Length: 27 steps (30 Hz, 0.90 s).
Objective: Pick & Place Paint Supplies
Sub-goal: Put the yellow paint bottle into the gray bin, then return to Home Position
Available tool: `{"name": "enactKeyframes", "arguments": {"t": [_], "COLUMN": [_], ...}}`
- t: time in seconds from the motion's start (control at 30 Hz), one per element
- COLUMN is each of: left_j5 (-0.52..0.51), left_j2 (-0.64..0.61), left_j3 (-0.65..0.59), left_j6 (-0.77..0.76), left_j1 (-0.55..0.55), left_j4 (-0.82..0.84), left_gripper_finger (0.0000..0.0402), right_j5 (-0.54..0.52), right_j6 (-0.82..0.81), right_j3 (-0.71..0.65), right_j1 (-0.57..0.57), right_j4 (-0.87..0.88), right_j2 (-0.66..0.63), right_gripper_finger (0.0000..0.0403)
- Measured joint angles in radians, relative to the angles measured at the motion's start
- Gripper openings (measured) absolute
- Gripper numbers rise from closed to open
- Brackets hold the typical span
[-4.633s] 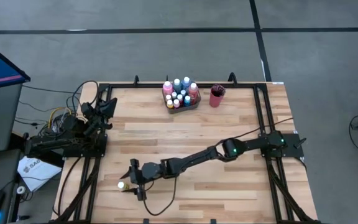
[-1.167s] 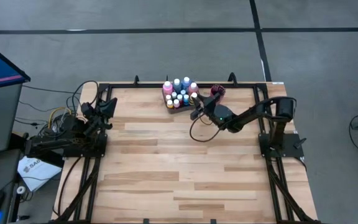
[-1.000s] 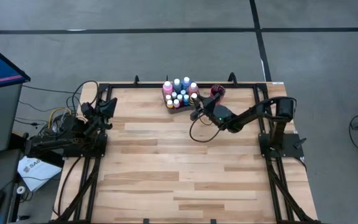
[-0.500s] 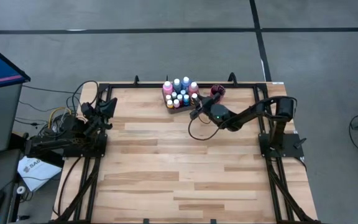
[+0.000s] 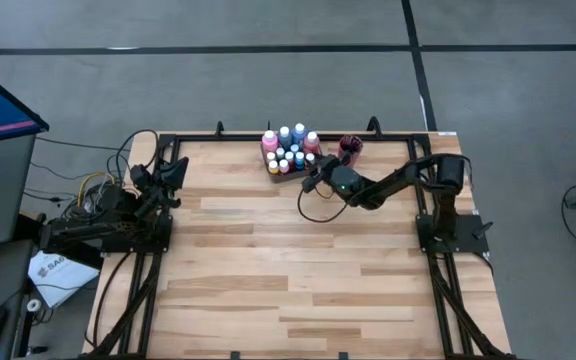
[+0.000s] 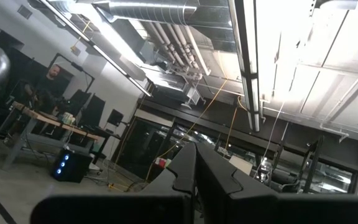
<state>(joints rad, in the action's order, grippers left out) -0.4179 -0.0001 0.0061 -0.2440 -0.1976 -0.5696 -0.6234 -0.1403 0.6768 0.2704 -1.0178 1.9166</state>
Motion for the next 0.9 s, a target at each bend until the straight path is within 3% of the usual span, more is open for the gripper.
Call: {"name": "enactKeyframes", "arguments": {"t": [0.3,0.57,0.7,0.9], "left_j5": [0.000,0.000,0.000,0.000], "left_j2": [0.000,0.000,0.000,0.000], "left_j3": [0.000,0.000,0.000,0.000], "left_j6": [0.000,0.000,0.000,0.000], "left_j1": [0.000,0.000,0.000,0.000], "left_j4": [0.000,0.000,0.000,0.000], "left_gripper_finger": [0.0002,0.0002,0.0002,0.0002], "right_j5": [-0.002,-0.005,-0.006,-0.005], "right_j6": [0.013,0.110,0.141,0.297], "right_j3": [0.020,0.020,0.019,0.020], "right_j1": [-0.014,-0.036,-0.055,-0.123], "right_j4": [0.007,0.077,0.139,0.219], "right_j2": [0.020,-0.109,-0.263,-0.648], "right_gripper_finger": [0.0197,0.0198,0.0191,0.0174]}}
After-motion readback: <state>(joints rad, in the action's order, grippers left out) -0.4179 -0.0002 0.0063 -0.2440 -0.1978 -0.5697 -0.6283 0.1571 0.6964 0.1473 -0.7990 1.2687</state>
